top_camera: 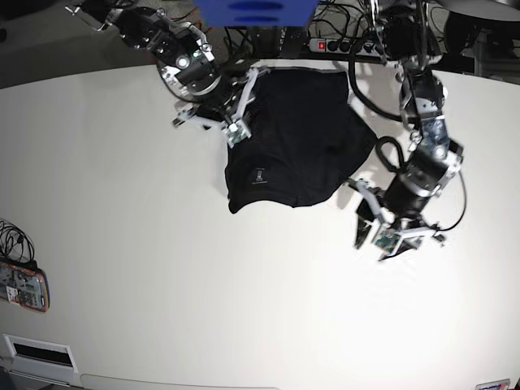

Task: Fold the T-shirt properly
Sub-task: 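Grasp the bundle with both grippers and drag it toward the robot, then open both grippers and lift them off the folded shirt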

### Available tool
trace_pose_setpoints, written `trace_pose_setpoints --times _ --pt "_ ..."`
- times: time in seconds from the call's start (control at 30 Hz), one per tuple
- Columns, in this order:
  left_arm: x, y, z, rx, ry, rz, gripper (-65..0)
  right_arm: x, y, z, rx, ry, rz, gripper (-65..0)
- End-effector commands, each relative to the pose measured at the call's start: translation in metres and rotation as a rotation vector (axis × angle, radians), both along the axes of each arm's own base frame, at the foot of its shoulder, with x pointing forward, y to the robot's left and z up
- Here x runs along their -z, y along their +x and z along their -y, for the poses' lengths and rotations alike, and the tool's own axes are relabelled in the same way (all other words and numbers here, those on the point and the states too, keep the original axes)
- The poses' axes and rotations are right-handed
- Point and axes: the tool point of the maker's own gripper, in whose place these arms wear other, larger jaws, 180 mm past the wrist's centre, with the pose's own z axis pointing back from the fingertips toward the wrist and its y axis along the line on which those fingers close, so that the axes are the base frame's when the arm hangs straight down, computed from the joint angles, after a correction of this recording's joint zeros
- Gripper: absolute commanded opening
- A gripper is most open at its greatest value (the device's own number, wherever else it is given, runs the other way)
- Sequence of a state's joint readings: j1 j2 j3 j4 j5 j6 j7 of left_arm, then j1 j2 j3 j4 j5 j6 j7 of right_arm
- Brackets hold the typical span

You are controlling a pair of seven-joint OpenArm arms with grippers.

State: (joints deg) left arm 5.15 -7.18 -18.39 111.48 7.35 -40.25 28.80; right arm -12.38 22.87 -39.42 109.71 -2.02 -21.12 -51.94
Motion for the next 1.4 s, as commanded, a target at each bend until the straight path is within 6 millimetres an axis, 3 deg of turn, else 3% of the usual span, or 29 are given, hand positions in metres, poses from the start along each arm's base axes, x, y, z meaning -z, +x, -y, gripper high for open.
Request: trace_pose_setpoints --times 0.0,0.13,0.23,0.3,0.4,0.53,0.67,0.83,0.97,1.1,1.37 --pt "-0.019 0.001 0.001 0.004 -0.015 0.065 -38.5 -0.013 0.012 -0.002 -0.011 -0.006 0.085 -47.2" --pt "-0.027 -0.02 0.012 0.058 -0.072 0.149 -38.5 -0.051 0.046 0.004 -0.095 -0.149 0.438 -47.2" --pt "-0.03 -0.04 0.028 0.137 -0.19 0.248 -38.1 -0.09 0.061 -0.009 -0.197 -0.201 0.719 -47.2" --pt "-0.038 -0.051 0.028 0.139 -0.284 0.355 -38.1 -0.111 0.058 -0.022 -0.274 -0.204 0.867 -47.2" --pt "-0.047 -0.067 0.019 0.105 -0.371 0.494 -38.3 -0.124 0.05 -0.031 -0.325 -0.171 0.964 -47.2" --pt "-0.056 -0.087 0.006 0.068 -0.461 0.665 -38.4 -0.149 0.06 -0.003 -0.197 -0.183 1.09 -47.2" --pt "-0.065 -0.11 -0.018 0.028 -0.521 0.878 -38.4 -0.187 0.061 0.028 -0.045 -0.204 1.285 -46.9" --pt "-0.048 -0.123 -0.024 0.001 -0.511 0.831 -38.4 -0.205 0.049 0.036 -0.104 -0.216 1.423 -46.8" --pt "-0.044 -0.129 -0.023 -0.007 -0.512 0.809 -38.4 -0.216 0.044 0.06 -0.13 -0.301 1.516 -46.7" --pt "-0.038 -0.137 -0.029 -0.025 -0.496 0.784 -38.4 -0.222 0.038 0.088 -0.132 -0.385 1.559 -46.7" --pt "-0.023 -0.167 -0.053 -0.099 -0.424 0.703 -38.4 -0.212 0.012 0.158 -0.065 -0.517 1.473 -46.7"
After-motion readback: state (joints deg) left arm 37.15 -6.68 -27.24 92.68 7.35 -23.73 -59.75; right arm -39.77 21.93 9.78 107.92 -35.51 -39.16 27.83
